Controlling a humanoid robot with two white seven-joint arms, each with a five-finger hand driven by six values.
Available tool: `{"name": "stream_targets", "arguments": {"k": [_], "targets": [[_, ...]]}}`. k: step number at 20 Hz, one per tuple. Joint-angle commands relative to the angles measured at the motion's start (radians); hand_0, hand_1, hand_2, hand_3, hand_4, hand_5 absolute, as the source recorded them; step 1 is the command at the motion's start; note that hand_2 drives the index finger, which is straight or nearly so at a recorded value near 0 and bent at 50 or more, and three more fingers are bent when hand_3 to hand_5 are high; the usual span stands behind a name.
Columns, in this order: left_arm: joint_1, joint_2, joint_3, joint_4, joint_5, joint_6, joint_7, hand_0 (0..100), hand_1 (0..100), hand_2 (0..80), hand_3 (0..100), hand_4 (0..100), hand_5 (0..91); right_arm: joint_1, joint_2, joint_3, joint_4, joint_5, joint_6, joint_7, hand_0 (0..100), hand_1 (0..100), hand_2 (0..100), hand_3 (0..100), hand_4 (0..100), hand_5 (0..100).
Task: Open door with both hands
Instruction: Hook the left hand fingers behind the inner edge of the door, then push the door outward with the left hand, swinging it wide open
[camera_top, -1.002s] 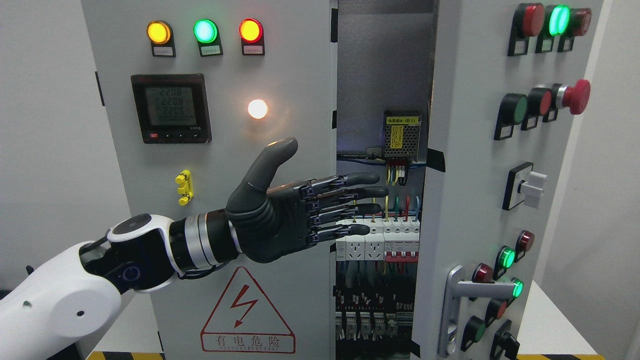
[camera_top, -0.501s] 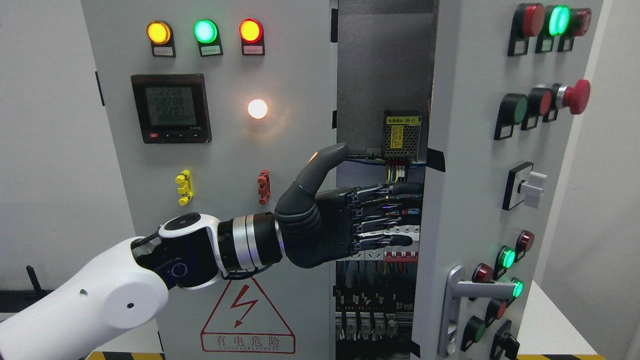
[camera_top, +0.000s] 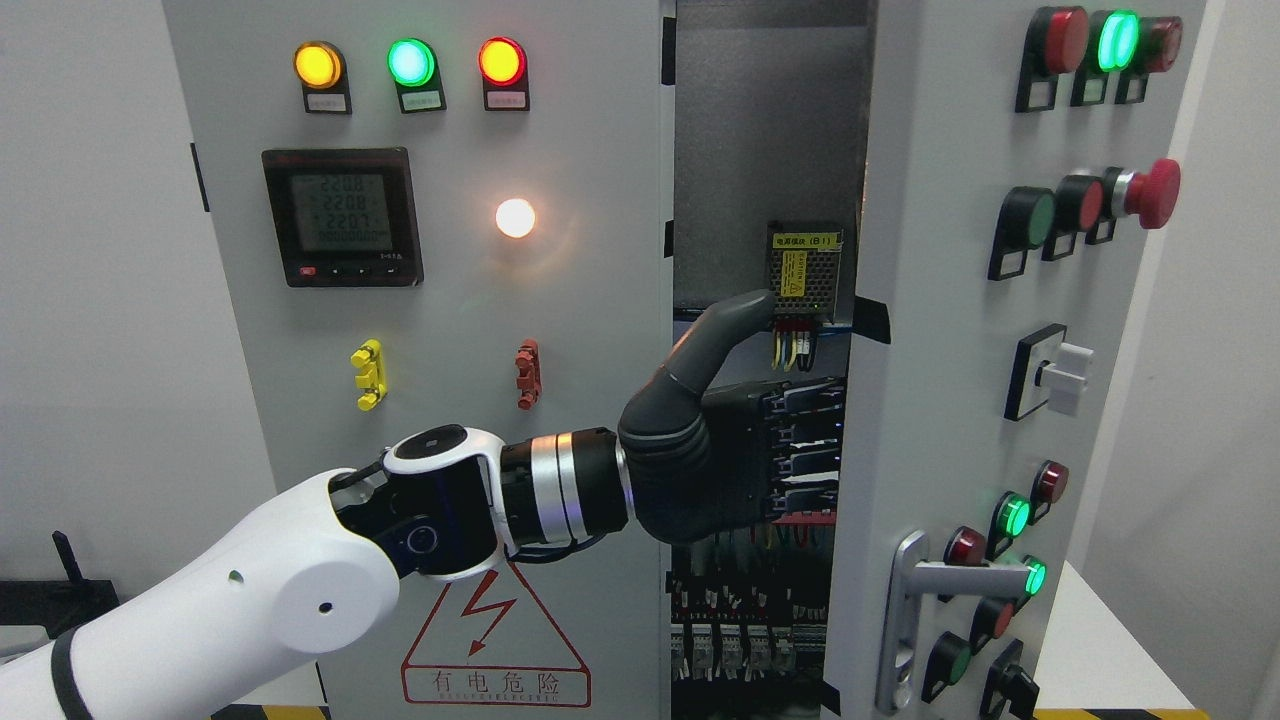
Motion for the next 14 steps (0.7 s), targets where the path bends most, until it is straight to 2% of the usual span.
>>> {"name": "stream_targets", "arguments": {"k": [1,5,14], "targets": [[-0.008,-0.081,-0.008,0.011,-0.005,0.0,0.013,0,0,0.0,0,3,0.0,0.0,0.0,0.0,0.0,-0.015,0.0,0.0,11,0,0,0,0,0],[-0.011,-0.101,-0.01,0.011,-0.007,0.0,0.015,0,0,0.0,0,3,0.0,0.0,0.0,0.0,0.0,-0.015,0.0,-0.001,11,0,0,0,0,0],[-0.103,-0.167,-0.031,0.009,0.007,-0.002,0.039,0,0,0.0,0,3,0.0,0.0,0.0,0.0,0.0,-0.015,0.0,-0.001,11,0,0,0,0,0]]}}
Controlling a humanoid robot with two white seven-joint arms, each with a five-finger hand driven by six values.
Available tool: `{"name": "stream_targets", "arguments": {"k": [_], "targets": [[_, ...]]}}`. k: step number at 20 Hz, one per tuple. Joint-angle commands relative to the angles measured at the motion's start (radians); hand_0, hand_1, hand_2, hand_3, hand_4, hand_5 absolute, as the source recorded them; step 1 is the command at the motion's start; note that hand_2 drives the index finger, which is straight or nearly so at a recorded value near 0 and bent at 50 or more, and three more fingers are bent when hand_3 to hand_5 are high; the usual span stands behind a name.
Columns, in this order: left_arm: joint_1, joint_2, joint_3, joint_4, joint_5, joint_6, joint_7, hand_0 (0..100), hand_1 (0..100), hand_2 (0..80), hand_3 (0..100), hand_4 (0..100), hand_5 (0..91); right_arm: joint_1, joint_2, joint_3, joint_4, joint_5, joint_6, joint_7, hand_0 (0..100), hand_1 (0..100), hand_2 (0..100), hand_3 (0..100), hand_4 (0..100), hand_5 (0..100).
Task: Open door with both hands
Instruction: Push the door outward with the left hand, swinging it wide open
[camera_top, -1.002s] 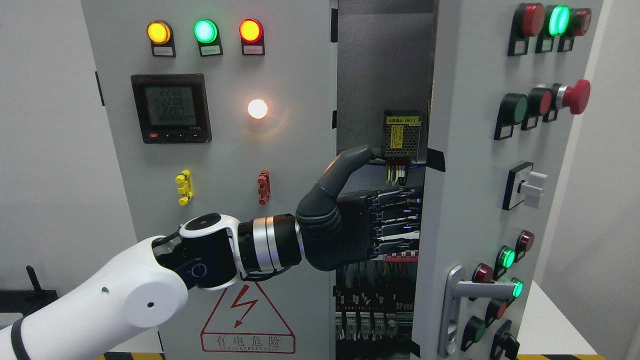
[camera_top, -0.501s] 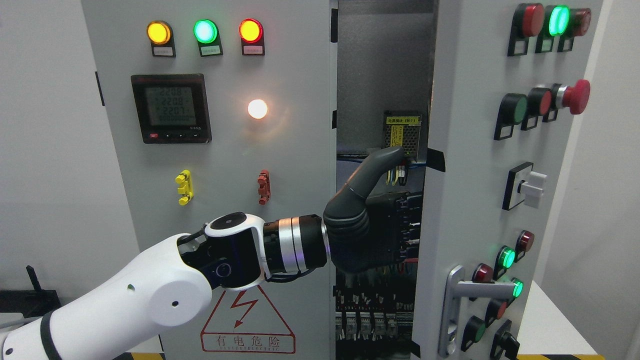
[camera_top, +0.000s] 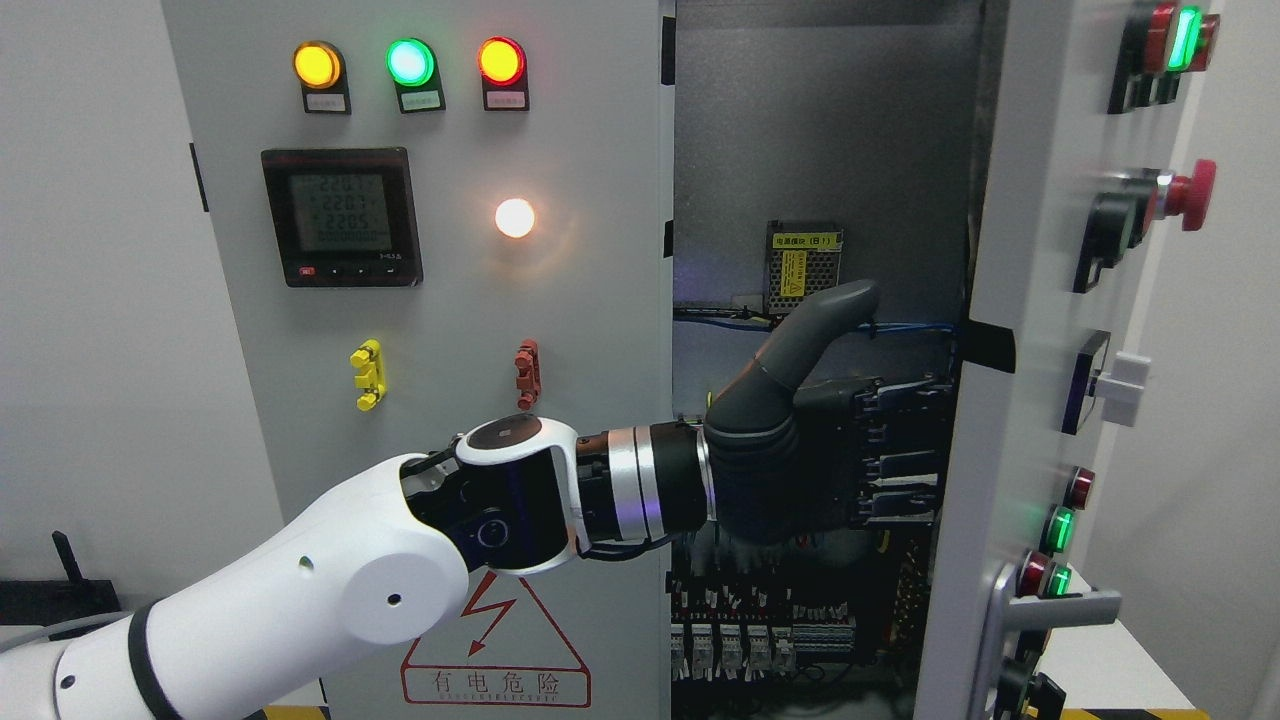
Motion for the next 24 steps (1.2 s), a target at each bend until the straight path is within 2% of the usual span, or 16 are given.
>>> {"name": "stream_targets", "arguments": {"k": [1,7,11,19,24], "targets": [[-0.046,-0.088,-0.03,0.002,0.005,-0.003,0.014,0,0,0.0,0,3,0.0,0.0,0.0,0.0,0.0,-0.015,0.0,0.0,11,0,0,0,0,0],[-0.083,-0.156,-0.11,0.004,0.007,-0.013,0.074,0,0,0.0,0,3,0.0,0.0,0.0,0.0,0.0,-0.015,0.0,0.0,11,0,0,0,0,0],[-0.089,-0.208,-0.119,0.001,0.008,-0.013,0.135,0,0,0.0,0,3,0.0,0.0,0.0,0.0,0.0,-0.015,0.0,0.0,11,0,0,0,0,0],[-0.106,-0.259,-0.147,0.001,0.01,-0.018,0.148,0,0,0.0,0,3,0.0,0.0,0.0,0.0,0.0,-0.015,0.0,0.0,11,0,0,0,0,0],[-0.111,-0.306,-0.147,0.002,0.008,-0.018,0.207,0,0,0.0,0,3,0.0,0.0,0.0,0.0,0.0,-0.015,0.0,0.0,11,0,0,0,0,0]]}}
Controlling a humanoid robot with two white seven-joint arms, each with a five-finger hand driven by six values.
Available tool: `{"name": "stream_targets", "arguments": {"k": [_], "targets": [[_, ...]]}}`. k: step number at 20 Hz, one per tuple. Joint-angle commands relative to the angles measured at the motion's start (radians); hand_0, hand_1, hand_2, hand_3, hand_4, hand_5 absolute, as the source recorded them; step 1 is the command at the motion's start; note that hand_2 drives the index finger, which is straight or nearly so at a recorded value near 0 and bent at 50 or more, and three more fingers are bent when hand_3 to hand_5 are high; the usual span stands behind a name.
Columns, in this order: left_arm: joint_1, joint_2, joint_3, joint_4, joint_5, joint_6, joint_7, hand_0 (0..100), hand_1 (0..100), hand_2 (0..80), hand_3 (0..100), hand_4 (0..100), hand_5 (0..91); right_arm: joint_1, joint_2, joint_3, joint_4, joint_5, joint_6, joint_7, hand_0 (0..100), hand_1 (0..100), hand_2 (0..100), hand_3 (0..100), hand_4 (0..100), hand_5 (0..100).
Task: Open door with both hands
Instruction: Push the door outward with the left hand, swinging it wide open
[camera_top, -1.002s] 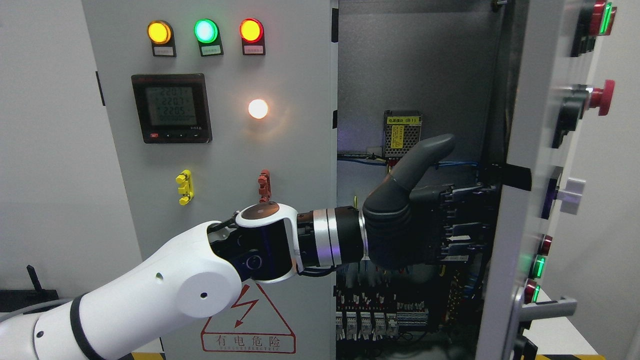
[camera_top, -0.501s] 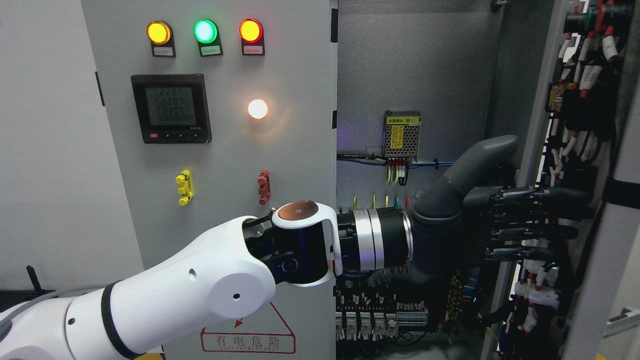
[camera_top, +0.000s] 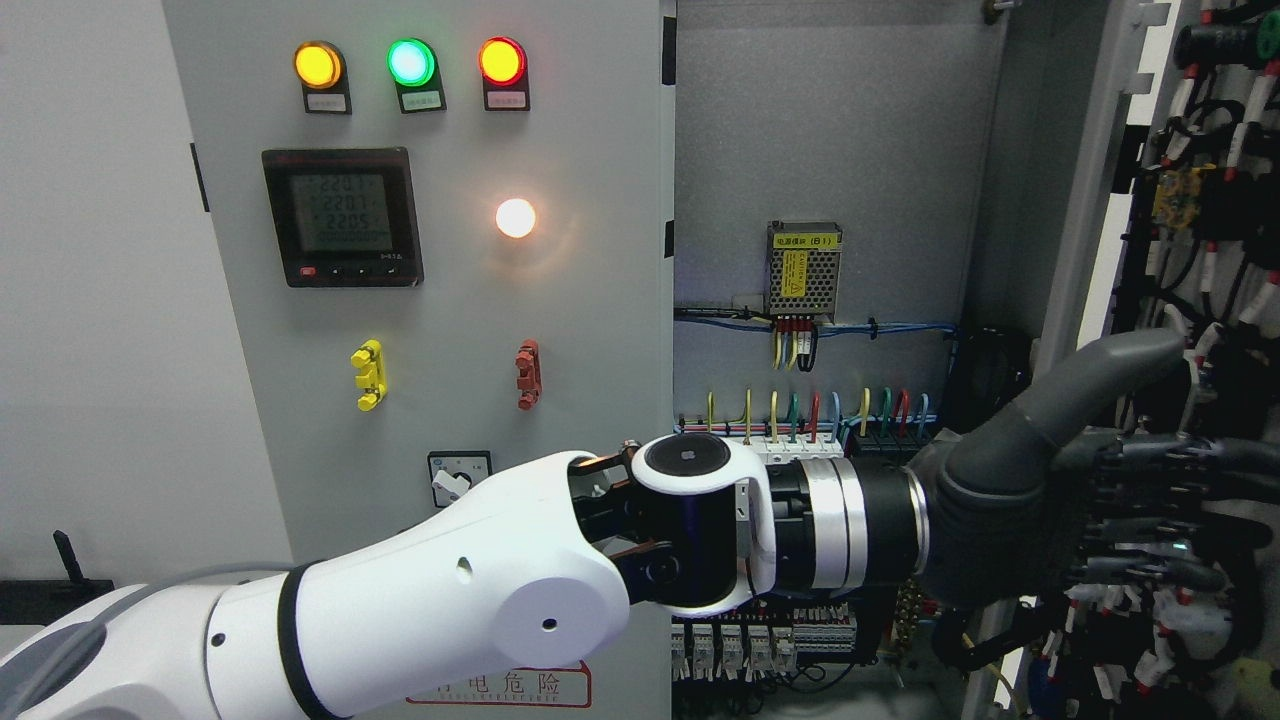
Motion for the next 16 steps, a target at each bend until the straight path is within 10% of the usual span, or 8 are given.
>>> {"name": "stream_targets", "arguments": {"k": [1,16], "targets": [[-0.011,-0.103,-0.028,0.001,0.0,-0.001,0.037,0,0,0.0,0,3,0.0,0.0,0.0,0.0,0.0,-0.015,0.0,-0.001,11,0,0,0,0,0],[-0.024,-0.16,-0.042,0.004,-0.003,-0.035,0.203,0,0,0.0,0,3,0.0,0.0,0.0,0.0,0.0,-0.015,0.0,-0.001,11,0,0,0,0,0]]}}
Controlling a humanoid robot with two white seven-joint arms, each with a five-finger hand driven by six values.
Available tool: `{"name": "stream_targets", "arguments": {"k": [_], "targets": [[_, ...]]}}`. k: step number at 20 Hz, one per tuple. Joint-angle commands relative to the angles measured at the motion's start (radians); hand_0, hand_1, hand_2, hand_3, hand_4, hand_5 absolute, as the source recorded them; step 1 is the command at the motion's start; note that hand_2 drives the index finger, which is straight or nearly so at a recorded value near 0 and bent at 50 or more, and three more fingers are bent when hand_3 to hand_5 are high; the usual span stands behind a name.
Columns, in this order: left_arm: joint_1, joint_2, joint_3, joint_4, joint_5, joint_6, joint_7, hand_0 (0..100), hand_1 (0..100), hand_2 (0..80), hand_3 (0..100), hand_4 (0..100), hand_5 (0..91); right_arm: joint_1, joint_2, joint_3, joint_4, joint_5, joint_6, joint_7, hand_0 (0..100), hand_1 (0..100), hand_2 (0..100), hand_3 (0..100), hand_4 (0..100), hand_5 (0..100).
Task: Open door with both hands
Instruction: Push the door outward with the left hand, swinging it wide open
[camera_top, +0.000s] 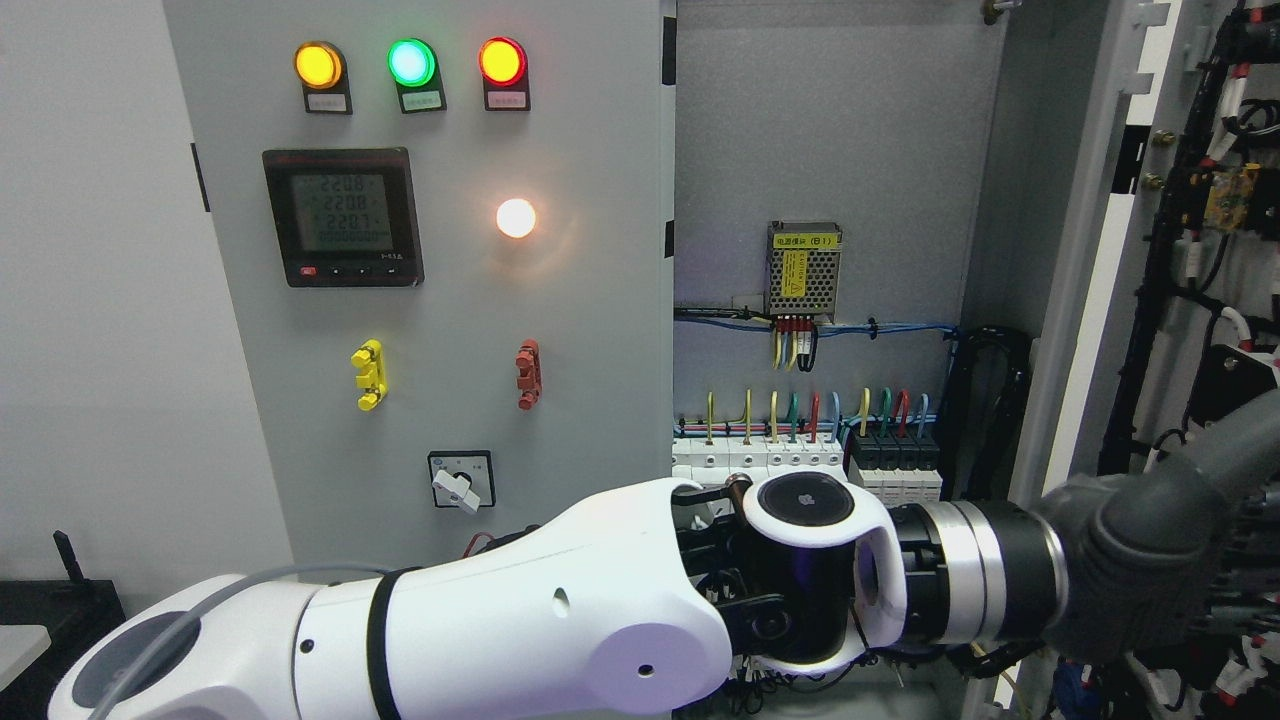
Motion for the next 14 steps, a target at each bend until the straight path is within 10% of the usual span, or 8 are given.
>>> {"name": "stream_targets", "arguments": {"k": [1,14], "targets": [[-0.002,-0.054,-0.016,0.002,-0.001,-0.01,0.032,0,0,0.0,0,3,0.0,0.0,0.0,0.0,0.0,-0.015,0.0,-0.002,11,0,0,0,0,0],[-0.005,0.028,-0.012,-0.04,-0.004,-0.012,0.004,0,0,0.0,0,3,0.0,0.0,0.0,0.0,0.0,-0.015,0.0,0.0,11,0,0,0,0,0]]}}
